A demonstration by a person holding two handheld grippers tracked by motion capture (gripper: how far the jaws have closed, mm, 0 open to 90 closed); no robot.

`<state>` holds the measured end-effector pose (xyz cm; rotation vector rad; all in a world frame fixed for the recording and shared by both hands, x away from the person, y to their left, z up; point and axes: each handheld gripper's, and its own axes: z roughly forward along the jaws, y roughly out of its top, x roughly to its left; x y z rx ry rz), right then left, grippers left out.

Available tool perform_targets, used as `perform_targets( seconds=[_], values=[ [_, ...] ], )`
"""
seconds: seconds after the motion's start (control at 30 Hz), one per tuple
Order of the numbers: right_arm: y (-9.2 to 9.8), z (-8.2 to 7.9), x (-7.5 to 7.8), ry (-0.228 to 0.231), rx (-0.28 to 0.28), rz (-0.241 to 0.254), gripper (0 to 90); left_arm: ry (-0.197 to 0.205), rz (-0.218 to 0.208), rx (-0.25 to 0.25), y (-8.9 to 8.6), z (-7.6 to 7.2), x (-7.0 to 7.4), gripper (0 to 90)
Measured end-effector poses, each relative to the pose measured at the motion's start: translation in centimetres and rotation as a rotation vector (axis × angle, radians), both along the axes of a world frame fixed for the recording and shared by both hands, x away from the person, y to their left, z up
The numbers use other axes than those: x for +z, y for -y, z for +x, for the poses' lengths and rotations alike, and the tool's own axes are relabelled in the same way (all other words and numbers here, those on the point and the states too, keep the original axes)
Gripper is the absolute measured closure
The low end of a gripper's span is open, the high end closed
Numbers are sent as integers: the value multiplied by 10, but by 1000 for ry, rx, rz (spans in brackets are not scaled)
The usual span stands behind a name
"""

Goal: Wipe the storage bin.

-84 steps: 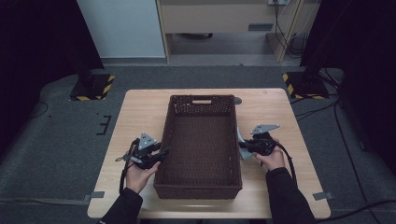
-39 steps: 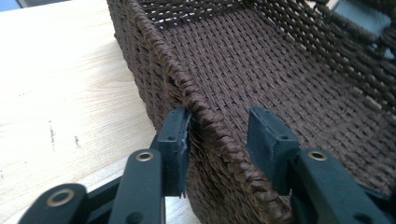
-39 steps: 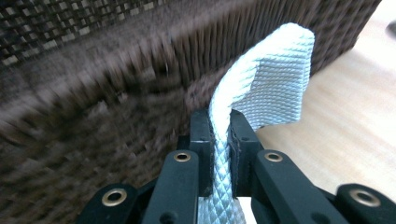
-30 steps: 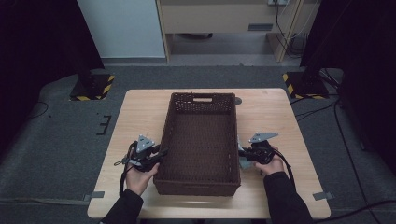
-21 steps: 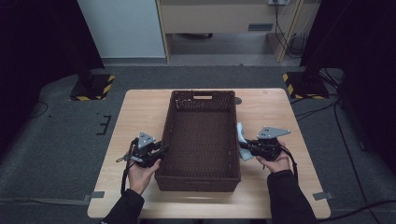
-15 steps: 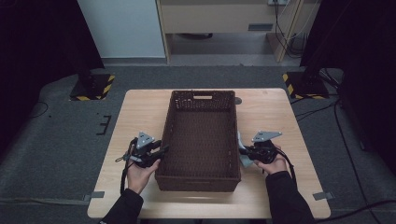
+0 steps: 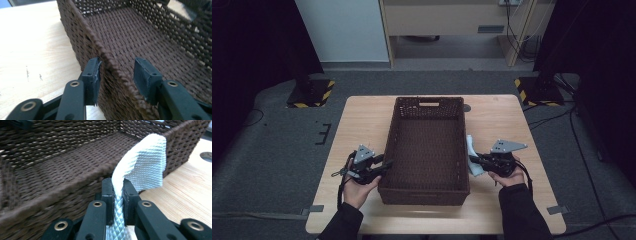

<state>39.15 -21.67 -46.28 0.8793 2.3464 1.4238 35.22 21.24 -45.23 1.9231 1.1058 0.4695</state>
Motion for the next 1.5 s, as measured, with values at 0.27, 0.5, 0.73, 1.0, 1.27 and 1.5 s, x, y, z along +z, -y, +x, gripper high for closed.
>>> perform_targets(
  seconds=[0.27,0.5,0.73,1.0,1.27,1.5],
  values=[
    [-12,-1,-32,-113,27,-106,832,3,-5,14,2,0,-2,623],
    [-13,2,-42,-153,22,-136,832,7,-8,58,4,0,-1,681],
    [0,-8,2,0,-9,26,832,9,-7,69,3,6,0,698],
    [-6,-10,-14,-56,20,-61,833,19,1,88,5,12,-1,699],
    [-13,-6,-42,-156,30,-171,831,41,-13,83,0,11,-1,533],
    [-3,-19,-7,-36,23,-30,831,48,-19,15,-3,2,5,513]
  ],
)
